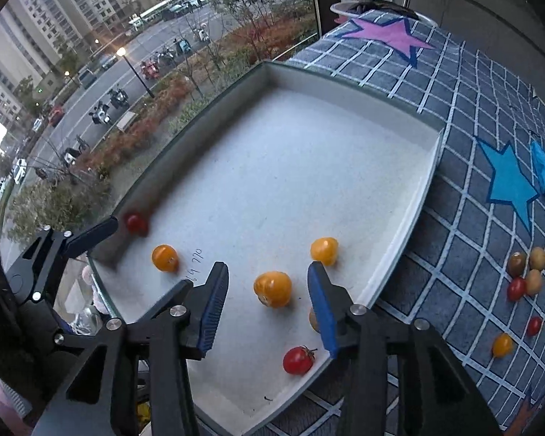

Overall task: Organize fruits
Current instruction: 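Open both grippers to drop the orange tomatoes into the tray, then move both grippers back over the remaining tomatoes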

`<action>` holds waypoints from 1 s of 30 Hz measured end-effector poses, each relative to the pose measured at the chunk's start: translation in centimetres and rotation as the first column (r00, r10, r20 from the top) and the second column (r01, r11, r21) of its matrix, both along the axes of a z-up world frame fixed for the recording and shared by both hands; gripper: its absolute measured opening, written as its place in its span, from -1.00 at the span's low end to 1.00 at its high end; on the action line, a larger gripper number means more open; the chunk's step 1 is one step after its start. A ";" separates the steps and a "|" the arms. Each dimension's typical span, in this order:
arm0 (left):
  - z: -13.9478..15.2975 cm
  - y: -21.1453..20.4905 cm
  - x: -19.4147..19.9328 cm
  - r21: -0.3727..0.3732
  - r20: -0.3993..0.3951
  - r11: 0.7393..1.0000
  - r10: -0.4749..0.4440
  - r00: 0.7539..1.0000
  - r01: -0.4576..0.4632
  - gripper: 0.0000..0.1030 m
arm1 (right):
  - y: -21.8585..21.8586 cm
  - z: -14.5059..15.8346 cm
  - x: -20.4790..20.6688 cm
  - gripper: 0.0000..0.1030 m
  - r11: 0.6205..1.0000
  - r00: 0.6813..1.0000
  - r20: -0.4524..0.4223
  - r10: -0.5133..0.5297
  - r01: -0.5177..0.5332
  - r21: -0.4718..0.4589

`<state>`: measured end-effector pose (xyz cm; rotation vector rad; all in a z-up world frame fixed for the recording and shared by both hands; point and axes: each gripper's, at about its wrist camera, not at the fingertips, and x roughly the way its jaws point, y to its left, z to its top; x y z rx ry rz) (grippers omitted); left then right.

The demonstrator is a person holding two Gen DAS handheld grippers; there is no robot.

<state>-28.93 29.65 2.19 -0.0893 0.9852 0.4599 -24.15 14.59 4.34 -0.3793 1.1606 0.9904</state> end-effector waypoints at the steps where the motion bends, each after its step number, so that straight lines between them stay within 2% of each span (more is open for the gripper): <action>1: 0.1 -0.1 0.0 0.002 -0.006 1.000 0.001 1.000 -0.001 0.73 | -0.3 0.3 0.0 0.02 1.000 1.000 0.002 -0.003 0.003 0.007; 4: 0.3 -0.5 0.1 0.003 -0.013 1.000 -0.003 1.000 0.003 0.73 | -1.3 1.1 0.3 0.32 1.000 1.000 0.011 -0.012 0.011 0.027; 5: 0.5 -0.6 0.0 0.002 -0.014 1.000 -0.006 1.000 0.006 0.73 | -1.4 1.3 0.4 0.53 0.999 1.000 0.015 -0.016 0.016 0.030; 6: 0.6 -0.7 -0.1 0.002 -0.014 1.000 -0.008 1.000 0.008 0.73 | -1.8 1.6 0.5 0.63 0.999 1.000 0.019 -0.022 0.022 0.035; 11: 1.5 -2.0 0.5 -0.024 -0.017 0.999 -0.032 0.999 0.032 0.73 | -4.4 2.1 1.1 0.67 0.998 0.998 0.007 -0.058 0.057 0.040; 22: 4.3 -6.3 2.5 -0.026 0.005 0.993 -0.118 0.993 0.118 0.73 | -11.7 2.1 3.4 0.69 0.981 0.983 0.000 -0.184 0.184 0.058; 24: 4.5 -7.2 2.9 -0.031 0.005 0.991 -0.131 0.991 0.131 0.73 | -12.8 1.9 4.0 0.73 0.977 0.979 -0.004 -0.205 0.205 0.059; 26: 4.8 -8.1 3.3 -0.029 0.005 0.989 -0.146 0.989 0.146 0.73 | -14.3 1.7 4.6 0.99 0.971 0.973 -0.008 -0.232 0.232 0.062; 30: 5.0 -10.0 3.9 -0.023 0.003 0.984 -0.176 0.984 0.176 0.73 | -17.0 1.2 5.6 0.99 0.957 0.959 -0.028 -0.282 0.284 0.066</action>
